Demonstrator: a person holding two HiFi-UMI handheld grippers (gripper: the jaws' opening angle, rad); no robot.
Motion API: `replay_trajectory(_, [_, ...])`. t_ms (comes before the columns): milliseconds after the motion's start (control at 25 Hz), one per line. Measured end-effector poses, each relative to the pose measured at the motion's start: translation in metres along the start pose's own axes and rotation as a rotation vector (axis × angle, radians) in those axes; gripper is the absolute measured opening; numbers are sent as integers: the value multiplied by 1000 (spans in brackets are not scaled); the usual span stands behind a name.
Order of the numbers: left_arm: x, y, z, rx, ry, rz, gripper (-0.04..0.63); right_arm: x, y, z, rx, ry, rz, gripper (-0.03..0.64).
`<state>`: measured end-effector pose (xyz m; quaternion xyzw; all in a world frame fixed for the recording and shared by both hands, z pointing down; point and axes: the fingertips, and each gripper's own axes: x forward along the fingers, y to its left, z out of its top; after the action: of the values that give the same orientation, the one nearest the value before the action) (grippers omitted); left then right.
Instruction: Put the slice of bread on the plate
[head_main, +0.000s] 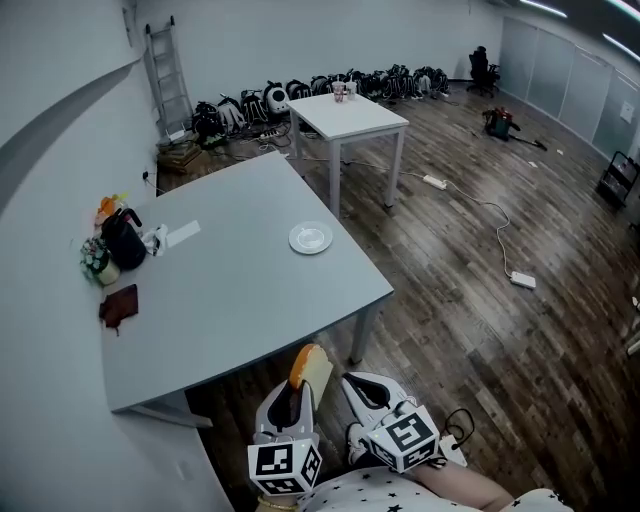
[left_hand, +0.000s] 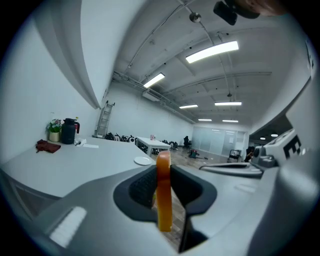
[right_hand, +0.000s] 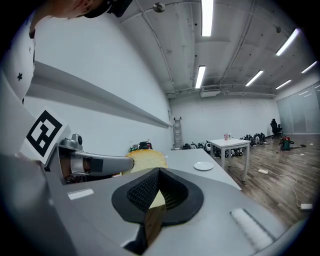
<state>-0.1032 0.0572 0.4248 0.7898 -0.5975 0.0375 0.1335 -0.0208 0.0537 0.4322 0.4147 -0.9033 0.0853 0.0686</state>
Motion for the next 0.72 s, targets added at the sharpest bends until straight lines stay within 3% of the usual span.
replay_trajectory(360, [100, -8, 16, -21, -19, 10, 87, 44, -97, 14, -9, -9, -3, -2])
replay_trajectory(720, [158, 10, 20, -65, 12, 51, 87, 77, -142, 15, 17, 16, -6, -2])
